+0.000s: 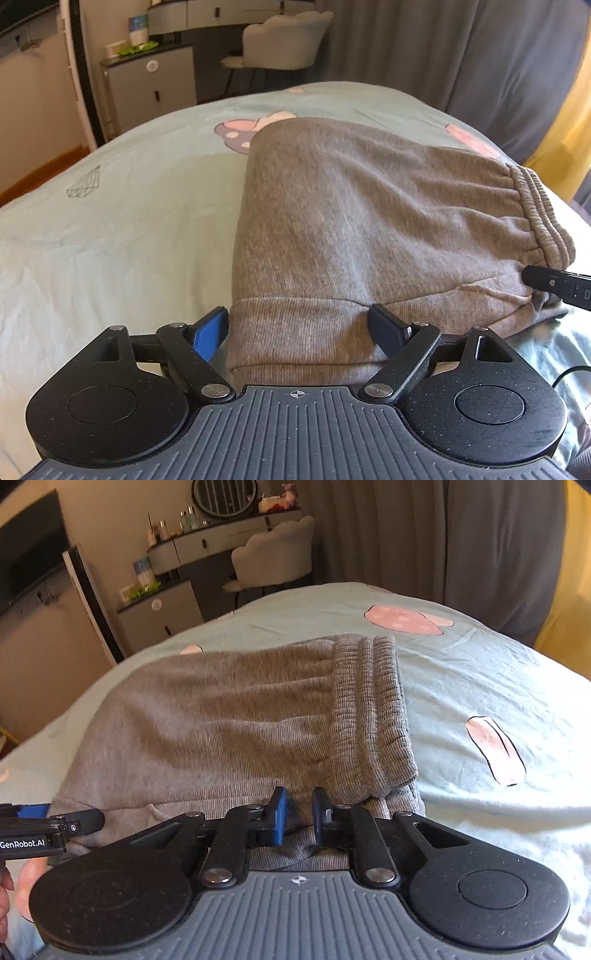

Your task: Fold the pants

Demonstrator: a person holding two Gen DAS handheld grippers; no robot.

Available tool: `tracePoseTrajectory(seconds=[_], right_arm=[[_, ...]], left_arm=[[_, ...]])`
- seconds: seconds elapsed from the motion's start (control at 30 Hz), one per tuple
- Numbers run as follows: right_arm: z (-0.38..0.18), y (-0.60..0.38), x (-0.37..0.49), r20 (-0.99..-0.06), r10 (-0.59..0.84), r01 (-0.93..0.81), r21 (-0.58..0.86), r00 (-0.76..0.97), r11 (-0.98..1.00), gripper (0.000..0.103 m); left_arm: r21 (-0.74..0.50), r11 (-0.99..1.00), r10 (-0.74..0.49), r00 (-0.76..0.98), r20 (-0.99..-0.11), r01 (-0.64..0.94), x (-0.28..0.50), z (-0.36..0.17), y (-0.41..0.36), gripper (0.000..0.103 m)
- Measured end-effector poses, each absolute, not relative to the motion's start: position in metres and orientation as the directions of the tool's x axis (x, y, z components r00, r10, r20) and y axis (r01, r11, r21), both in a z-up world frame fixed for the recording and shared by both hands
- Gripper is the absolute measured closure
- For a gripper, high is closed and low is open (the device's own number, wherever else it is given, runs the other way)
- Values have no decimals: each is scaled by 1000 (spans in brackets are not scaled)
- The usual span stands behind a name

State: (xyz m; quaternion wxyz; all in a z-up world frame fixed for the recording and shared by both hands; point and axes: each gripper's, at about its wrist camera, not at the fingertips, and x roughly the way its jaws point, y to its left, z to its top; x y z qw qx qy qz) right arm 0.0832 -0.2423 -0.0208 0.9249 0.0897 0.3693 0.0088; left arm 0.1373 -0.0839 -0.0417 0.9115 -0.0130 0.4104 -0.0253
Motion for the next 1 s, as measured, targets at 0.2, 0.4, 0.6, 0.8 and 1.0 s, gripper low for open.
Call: tracePoseTrajectory(seconds=[0.2,0.4,0.6,0.8,1.0], right_arm=[[-31,-244,88,-672,112,21,187,732,982,91],[-25,-241,73,-663,99,16,166,742,986,90],[-24,-245,31,-756,68,90,166,651,982,59],[-10,-226,-23,-794,63,81,141,605,987,4],[-3,-193,-49,-809,-2,26,17,588,1000,4]], left_arm=[[-13,999,-35,664,-747,39,135,-44,-87,10],[-74,997,-62,645,-762,9,121,-40,-77,7],[20,995,-45,624,-780,97,71,-50,-78,7],[-34,996,-81,626,-776,87,29,-47,-69,6],[-37,993,-109,708,-698,116,2,-27,-73,2]])
